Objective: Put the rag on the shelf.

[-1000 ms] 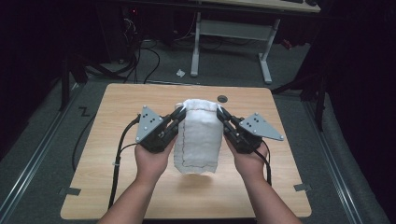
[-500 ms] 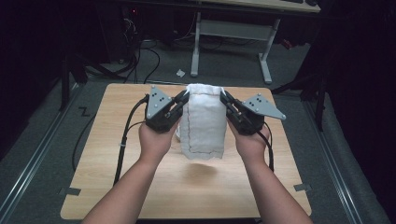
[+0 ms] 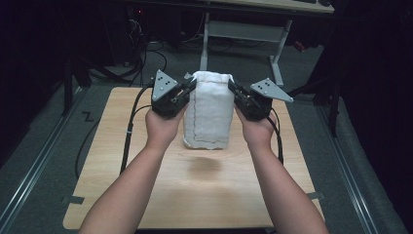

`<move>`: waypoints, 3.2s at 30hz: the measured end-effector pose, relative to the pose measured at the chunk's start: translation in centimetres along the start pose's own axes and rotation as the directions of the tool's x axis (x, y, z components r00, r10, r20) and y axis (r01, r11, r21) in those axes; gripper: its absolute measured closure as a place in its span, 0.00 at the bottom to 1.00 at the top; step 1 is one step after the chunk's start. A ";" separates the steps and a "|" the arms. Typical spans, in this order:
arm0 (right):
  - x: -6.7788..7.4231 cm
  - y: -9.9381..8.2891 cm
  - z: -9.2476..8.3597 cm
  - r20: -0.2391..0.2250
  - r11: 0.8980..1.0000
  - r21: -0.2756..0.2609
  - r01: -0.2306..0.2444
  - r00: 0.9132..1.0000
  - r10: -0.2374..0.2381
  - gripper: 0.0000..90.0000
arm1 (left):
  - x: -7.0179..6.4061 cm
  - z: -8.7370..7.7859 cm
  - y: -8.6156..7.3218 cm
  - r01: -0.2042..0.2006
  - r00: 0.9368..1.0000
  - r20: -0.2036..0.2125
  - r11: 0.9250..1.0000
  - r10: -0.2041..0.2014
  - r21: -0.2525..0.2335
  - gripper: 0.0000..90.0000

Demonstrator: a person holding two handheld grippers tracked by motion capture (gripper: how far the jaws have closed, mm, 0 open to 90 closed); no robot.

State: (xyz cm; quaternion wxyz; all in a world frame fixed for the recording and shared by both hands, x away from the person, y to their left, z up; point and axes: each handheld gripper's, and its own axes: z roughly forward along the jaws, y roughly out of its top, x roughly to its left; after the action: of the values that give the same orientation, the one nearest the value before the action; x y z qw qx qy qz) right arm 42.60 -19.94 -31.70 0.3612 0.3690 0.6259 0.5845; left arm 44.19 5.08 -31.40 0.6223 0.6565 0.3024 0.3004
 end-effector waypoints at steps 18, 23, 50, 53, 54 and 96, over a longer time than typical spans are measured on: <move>-2.6 0.7 4.6 -0.013 0.999 0.034 -0.037 0.999 0.038 0.95 | 2.6 3.6 0.6 0.060 0.998 -0.026 0.998 -0.059 0.036 0.94; -3.5 0.6 5.8 -0.005 0.996 0.053 -0.065 0.998 0.066 0.95 | 3.2 5.2 0.6 0.050 0.998 -0.041 0.995 -0.047 0.085 0.94; -4.4 -3.7 11.4 0.064 0.942 0.335 0.031 0.996 -0.056 0.92 | 6.3 10.3 -4.5 0.125 0.991 -0.081 0.920 -0.102 0.372 0.89; -4.8 -4.0 11.5 0.059 0.940 0.341 -0.002 0.998 -0.019 0.80 | 6.6 10.2 -4.7 0.135 0.991 -0.058 0.916 -0.122 0.379 0.73; -4.9 -4.2 11.5 0.053 0.938 0.347 -0.008 0.999 -0.011 0.79 | 6.6 10.0 -4.7 0.137 0.990 -0.071 0.919 -0.119 0.369 0.69; -3.2 -4.6 1.0 0.021 0.953 0.300 0.046 0.998 -0.055 0.63 | 5.1 -1.8 -5.7 0.099 0.994 -0.065 0.959 -0.085 0.265 0.58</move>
State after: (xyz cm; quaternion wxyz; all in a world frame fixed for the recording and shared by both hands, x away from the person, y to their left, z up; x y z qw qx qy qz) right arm 44.83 -22.53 -36.24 0.3250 0.4117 0.7112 0.4681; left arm 45.87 10.41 -36.91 0.5331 0.7115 0.3868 0.2448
